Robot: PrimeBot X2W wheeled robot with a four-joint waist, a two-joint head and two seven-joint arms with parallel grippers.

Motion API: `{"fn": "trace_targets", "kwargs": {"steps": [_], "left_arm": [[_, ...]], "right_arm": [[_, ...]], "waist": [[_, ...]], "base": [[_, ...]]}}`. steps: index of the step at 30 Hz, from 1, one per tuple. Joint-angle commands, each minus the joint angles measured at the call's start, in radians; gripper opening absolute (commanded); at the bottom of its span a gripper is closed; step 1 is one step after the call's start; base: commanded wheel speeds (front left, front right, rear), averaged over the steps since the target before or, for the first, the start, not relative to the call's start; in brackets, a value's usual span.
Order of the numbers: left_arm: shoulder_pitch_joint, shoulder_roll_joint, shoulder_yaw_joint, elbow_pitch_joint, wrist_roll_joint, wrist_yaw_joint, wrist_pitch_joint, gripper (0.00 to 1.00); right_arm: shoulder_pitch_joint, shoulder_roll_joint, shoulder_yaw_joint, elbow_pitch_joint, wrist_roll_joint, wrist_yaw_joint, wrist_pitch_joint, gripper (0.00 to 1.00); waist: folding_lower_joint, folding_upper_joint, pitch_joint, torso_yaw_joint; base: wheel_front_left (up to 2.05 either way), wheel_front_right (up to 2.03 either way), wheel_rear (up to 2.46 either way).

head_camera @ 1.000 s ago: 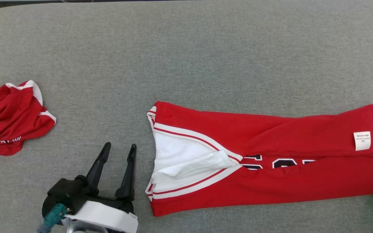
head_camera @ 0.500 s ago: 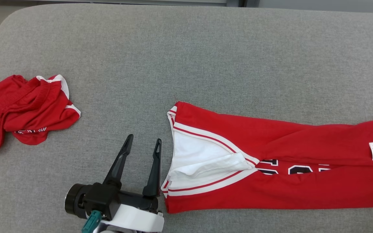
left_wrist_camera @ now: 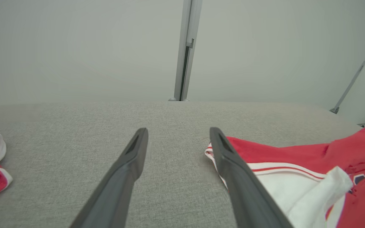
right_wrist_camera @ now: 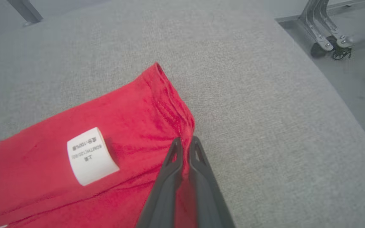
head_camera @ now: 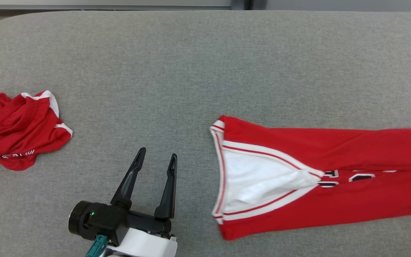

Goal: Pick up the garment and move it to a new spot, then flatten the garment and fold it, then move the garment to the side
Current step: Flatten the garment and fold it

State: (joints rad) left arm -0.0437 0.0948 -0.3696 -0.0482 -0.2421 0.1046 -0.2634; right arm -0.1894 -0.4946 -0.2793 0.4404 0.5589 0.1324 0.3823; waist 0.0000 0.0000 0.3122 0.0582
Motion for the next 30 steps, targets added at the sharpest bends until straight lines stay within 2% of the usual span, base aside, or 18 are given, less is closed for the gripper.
{"fn": "trace_targets", "kwargs": {"steps": [1,4,9,15,23,30], "left_arm": [[0.012,0.000,0.013,0.003,0.013,-0.015,-0.001,1.00],[0.012,-0.004,0.025,0.008,0.027,-0.029,-0.001,1.00],[0.013,-0.011,0.039,0.014,0.043,-0.044,-0.001,1.00],[0.016,-0.023,0.051,0.024,0.054,-0.059,-0.001,1.00],[0.011,-0.033,0.058,0.041,0.056,-0.074,-0.001,1.00],[0.002,-0.039,0.058,0.046,0.054,-0.084,-0.001,1.00]], "right_arm": [[-0.025,-0.040,-0.011,0.002,-0.023,-0.003,-0.012,0.00],[-0.053,-0.086,-0.008,-0.018,-0.058,-0.003,0.009,0.00],[-0.073,-0.109,0.005,-0.097,-0.103,-0.003,0.056,0.00],[-0.017,-0.051,0.011,-0.341,-0.133,-0.003,0.158,0.00],[0.088,0.074,0.065,-0.708,-0.190,-0.003,0.270,0.00],[0.134,0.192,0.200,-0.853,-0.244,-0.003,0.302,0.00]], "waist": [[0.0000,0.0000,0.003,-0.016],[0.0000,0.0000,0.005,-0.035],[0.0000,0.0000,0.000,-0.053],[0.0000,0.0000,-0.014,-0.070],[0.0000,0.0000,-0.031,-0.071],[0.0000,0.0000,-0.045,-0.045]], "base": [[0.00,0.00,0.00],[0.00,0.00,0.00],[0.00,0.00,0.00],[0.00,0.00,0.00],[0.00,0.00,0.00],[0.00,0.00,0.00]]}}
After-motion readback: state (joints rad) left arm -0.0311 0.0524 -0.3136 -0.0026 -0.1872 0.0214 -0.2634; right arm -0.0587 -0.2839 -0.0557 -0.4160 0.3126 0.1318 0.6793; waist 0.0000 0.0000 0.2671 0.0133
